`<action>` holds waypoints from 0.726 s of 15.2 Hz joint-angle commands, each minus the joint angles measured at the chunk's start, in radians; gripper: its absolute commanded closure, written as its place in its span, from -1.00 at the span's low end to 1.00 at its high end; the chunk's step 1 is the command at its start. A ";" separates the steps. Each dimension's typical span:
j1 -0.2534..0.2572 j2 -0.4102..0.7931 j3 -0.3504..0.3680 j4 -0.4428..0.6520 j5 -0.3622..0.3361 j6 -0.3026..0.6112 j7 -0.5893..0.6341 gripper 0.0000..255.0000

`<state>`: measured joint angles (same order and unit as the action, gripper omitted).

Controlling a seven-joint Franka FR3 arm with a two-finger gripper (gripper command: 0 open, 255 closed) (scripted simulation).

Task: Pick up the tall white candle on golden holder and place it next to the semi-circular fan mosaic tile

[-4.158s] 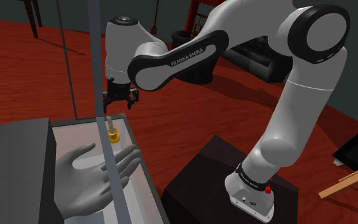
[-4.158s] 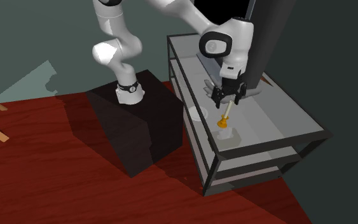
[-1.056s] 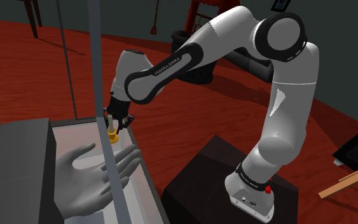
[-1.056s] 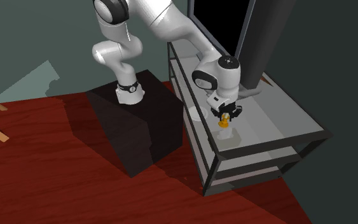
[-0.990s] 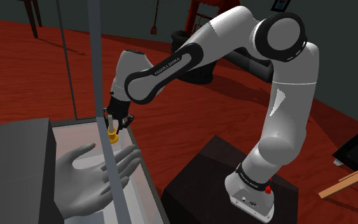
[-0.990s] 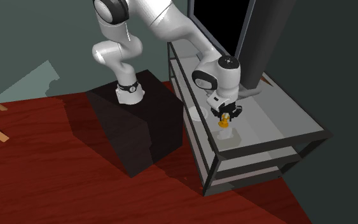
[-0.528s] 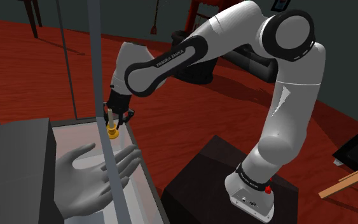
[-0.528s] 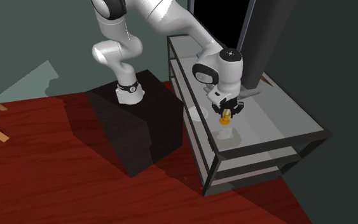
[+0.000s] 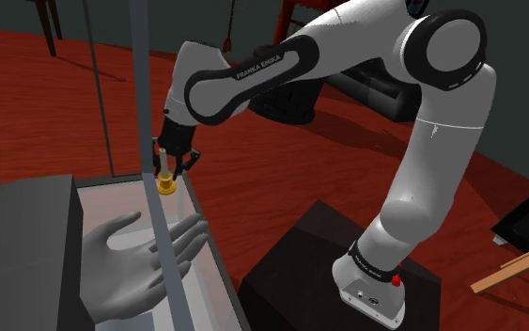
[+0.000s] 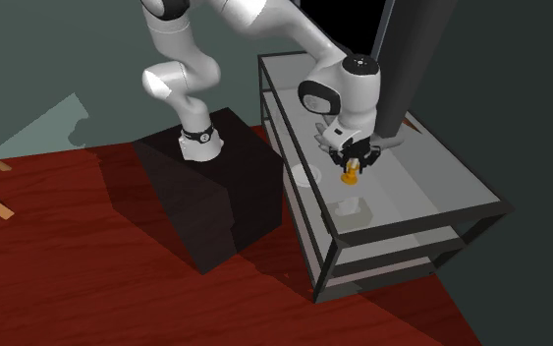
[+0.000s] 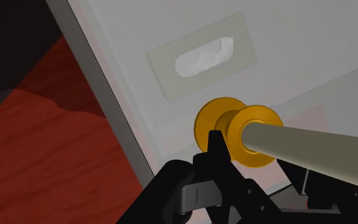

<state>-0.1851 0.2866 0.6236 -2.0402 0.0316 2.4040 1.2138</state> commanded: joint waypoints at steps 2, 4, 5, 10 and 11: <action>-0.005 -0.021 0.007 0.019 0.013 -0.037 -0.002 1.00; -0.009 -0.037 0.011 0.029 0.023 -0.061 -0.006 1.00; -0.012 -0.045 0.013 0.034 0.028 -0.073 -0.007 1.00; -0.021 -0.081 0.021 0.064 0.050 -0.134 -0.014 1.00; -0.023 -0.088 0.023 0.071 0.054 -0.146 -0.015 1.00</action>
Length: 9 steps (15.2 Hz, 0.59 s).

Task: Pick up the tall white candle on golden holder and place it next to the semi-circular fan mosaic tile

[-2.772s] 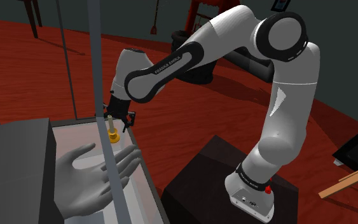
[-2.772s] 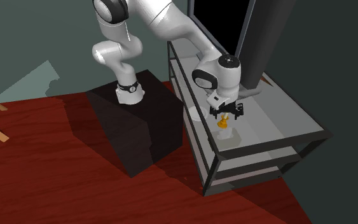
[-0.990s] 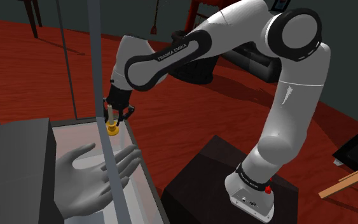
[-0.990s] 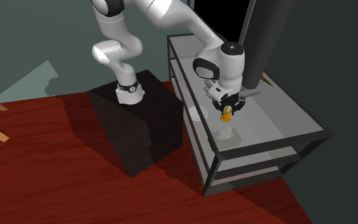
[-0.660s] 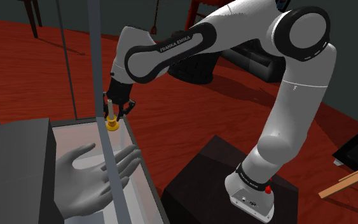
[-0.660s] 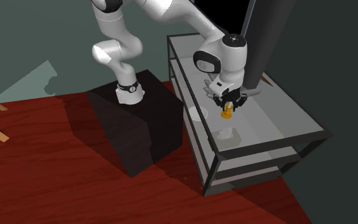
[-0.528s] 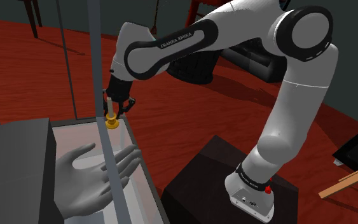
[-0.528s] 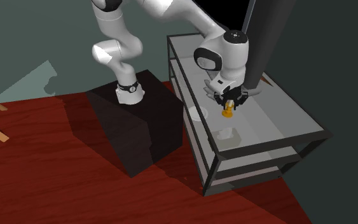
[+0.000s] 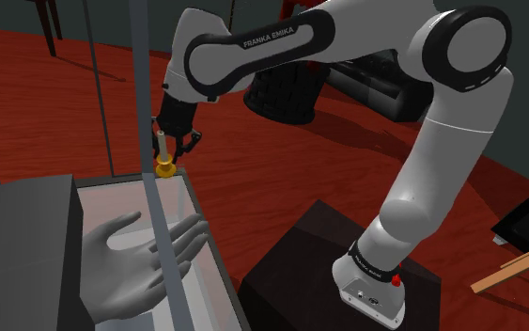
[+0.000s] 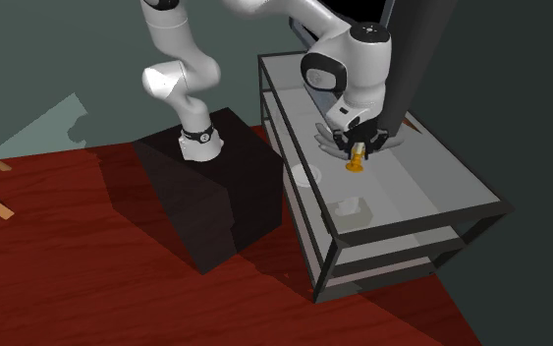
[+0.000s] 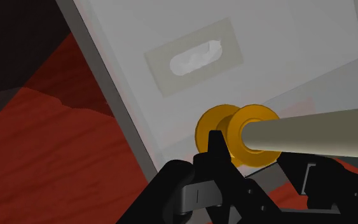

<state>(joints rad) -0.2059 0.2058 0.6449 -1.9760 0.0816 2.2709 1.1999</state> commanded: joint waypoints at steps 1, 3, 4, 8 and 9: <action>-0.003 -0.013 0.002 0.014 0.008 -0.025 -0.002 1.00; -0.006 -0.026 0.004 0.028 0.015 -0.050 -0.004 1.00; -0.008 -0.032 0.005 0.036 0.019 -0.063 -0.004 1.00; -0.012 -0.053 0.008 0.068 0.030 -0.113 -0.006 1.00; -0.013 -0.058 0.008 0.077 0.032 -0.126 -0.006 1.00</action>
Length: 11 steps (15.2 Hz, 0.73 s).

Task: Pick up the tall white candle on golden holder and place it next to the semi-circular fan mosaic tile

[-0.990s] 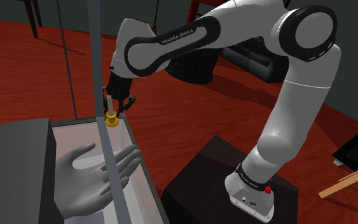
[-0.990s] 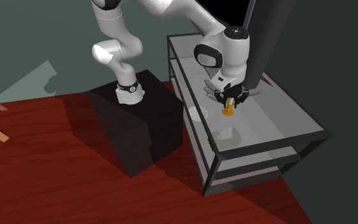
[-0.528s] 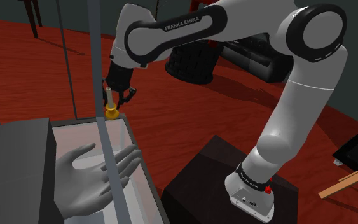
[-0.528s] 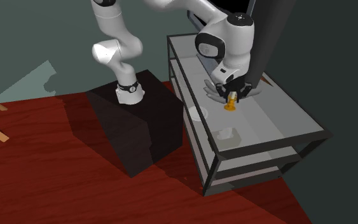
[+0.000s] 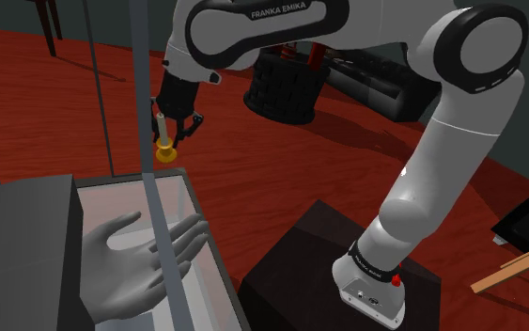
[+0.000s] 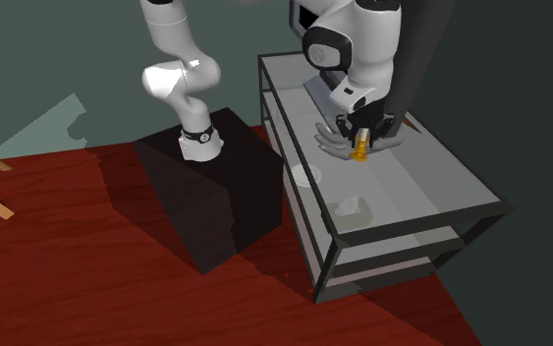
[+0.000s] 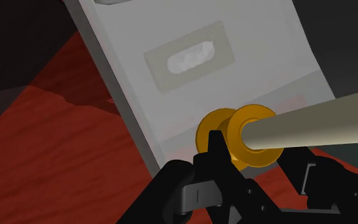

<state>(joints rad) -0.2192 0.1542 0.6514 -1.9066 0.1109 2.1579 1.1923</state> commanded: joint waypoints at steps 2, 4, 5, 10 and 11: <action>-0.002 -0.015 0.002 0.026 0.008 -0.038 0.002 1.00; -0.003 -0.023 0.003 0.045 0.011 -0.064 0.003 1.00; -0.004 -0.027 0.003 0.054 0.013 -0.076 0.004 1.00; -0.006 -0.039 0.003 0.097 0.018 -0.129 0.007 1.00; -0.005 -0.072 0.010 0.063 0.038 -0.121 0.009 1.00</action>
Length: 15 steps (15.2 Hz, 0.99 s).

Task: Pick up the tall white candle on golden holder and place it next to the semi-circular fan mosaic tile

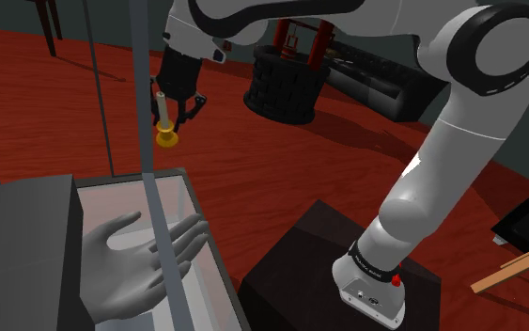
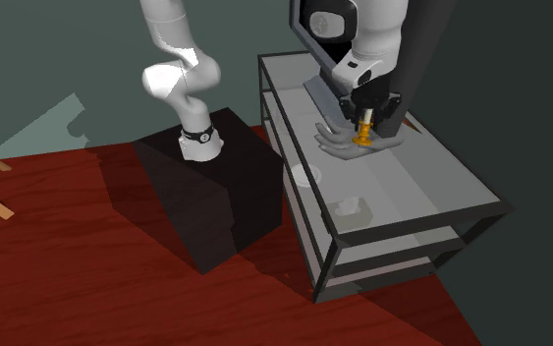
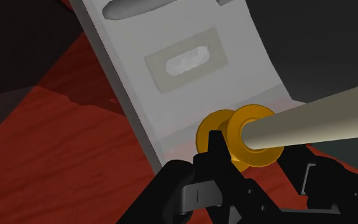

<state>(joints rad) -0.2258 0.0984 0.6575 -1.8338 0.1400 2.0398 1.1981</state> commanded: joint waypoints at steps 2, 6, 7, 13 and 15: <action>0.008 -0.080 0.017 -0.074 0.052 0.012 0.008 1.00; 0.034 -0.204 0.039 -0.185 0.136 0.030 0.020 1.00; 0.043 -0.234 0.044 -0.210 0.156 0.032 0.024 1.00; 0.119 -0.397 0.068 -0.332 0.266 0.033 0.068 1.00; 0.153 -0.444 0.073 -0.364 0.295 0.031 0.091 1.00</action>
<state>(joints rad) -0.0992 -0.3271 0.7097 -2.1807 0.4058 2.0624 1.2794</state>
